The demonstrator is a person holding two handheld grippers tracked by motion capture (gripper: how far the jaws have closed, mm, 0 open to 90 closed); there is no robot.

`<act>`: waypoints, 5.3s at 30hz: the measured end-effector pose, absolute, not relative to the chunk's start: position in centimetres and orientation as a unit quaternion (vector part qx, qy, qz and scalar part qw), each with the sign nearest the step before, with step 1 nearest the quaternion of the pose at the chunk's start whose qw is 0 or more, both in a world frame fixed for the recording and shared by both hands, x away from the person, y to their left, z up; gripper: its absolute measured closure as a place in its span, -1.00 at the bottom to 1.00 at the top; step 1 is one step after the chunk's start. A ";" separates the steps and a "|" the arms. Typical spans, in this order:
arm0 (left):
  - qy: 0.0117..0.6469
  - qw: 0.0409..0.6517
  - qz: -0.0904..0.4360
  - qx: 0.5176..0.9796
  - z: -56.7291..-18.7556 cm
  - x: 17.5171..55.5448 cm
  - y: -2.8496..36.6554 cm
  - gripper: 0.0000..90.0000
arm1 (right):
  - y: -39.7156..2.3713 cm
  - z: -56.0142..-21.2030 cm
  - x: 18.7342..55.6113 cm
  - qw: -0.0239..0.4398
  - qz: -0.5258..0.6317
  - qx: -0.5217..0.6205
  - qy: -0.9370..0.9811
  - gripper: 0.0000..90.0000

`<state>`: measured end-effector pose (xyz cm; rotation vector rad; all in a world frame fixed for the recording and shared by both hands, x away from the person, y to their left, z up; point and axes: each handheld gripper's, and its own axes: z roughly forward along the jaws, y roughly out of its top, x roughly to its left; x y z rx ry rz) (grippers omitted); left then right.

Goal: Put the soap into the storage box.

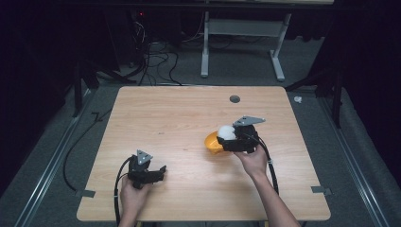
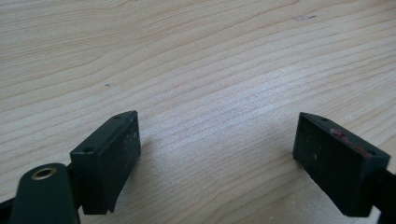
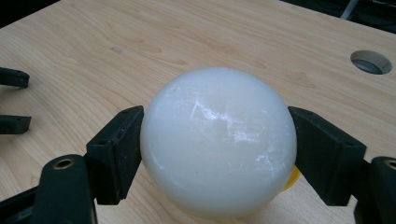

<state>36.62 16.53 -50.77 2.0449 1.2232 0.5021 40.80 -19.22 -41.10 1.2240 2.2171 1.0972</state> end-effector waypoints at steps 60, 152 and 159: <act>0.471 0.346 0.194 0.788 -50.8 36.6 16.5 -0.66 | -17.5 -45.3 43.9 0.160 0.330 0.460 0.809 -0.48; 0.471 0.346 0.194 0.788 -50.8 36.6 16.5 -0.66 | -27.1 -39.5 36.3 0.229 0.441 0.477 0.725 -0.36; 0.471 0.346 0.194 0.788 -50.8 36.6 16.5 -0.66 | -27.7 -39.6 35.7 0.230 0.443 0.480 0.722 -0.35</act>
